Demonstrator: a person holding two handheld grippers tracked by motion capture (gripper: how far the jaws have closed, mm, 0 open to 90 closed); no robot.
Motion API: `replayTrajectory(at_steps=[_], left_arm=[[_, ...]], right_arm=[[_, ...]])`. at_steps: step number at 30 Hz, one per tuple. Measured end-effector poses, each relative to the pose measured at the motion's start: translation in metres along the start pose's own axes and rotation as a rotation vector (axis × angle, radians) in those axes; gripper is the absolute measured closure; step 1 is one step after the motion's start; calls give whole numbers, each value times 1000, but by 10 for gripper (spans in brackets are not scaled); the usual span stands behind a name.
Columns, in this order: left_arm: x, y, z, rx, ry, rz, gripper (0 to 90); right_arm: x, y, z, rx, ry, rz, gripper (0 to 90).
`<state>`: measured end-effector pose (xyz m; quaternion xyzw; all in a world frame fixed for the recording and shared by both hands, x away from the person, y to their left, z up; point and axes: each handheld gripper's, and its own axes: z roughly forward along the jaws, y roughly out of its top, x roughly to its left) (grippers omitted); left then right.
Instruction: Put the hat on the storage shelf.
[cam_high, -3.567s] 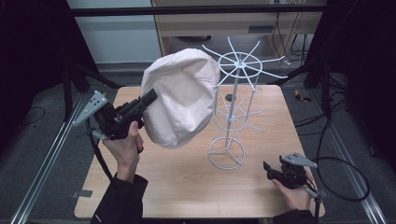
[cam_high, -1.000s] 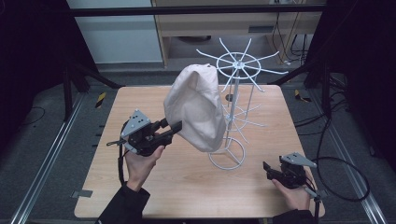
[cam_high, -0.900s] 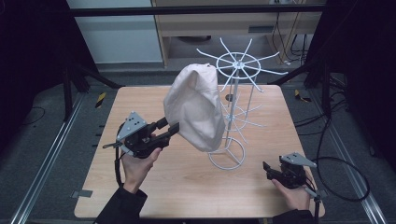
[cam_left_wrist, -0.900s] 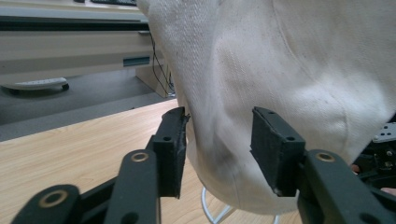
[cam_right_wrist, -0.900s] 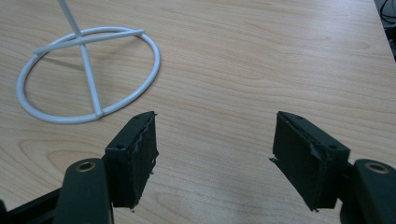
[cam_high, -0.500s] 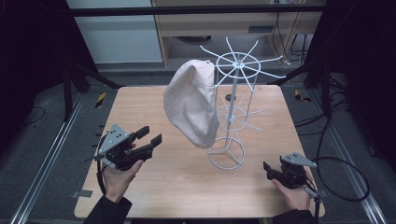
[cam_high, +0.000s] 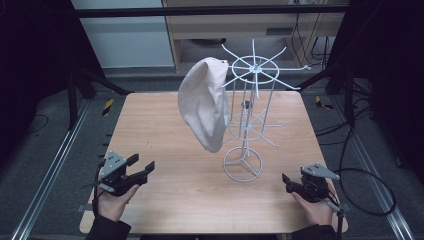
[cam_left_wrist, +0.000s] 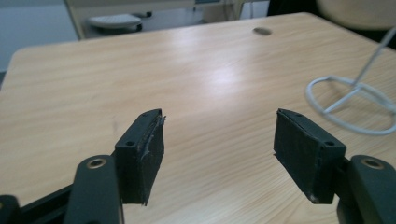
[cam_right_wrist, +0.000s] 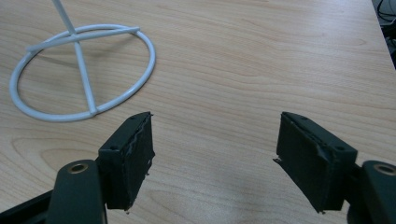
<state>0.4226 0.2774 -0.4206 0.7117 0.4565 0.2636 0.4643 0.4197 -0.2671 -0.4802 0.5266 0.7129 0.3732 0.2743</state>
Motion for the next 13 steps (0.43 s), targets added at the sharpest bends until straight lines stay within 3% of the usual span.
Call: replayTrajectory(at_steps=[5,13], left_arm=[[22,-23,4,56,57,-42,297],[40,-47,9,130,142,-44,262]], right_arm=[[0,-1,1,5,0,7,249],[-3,-2,2,6,-7,8,220]])
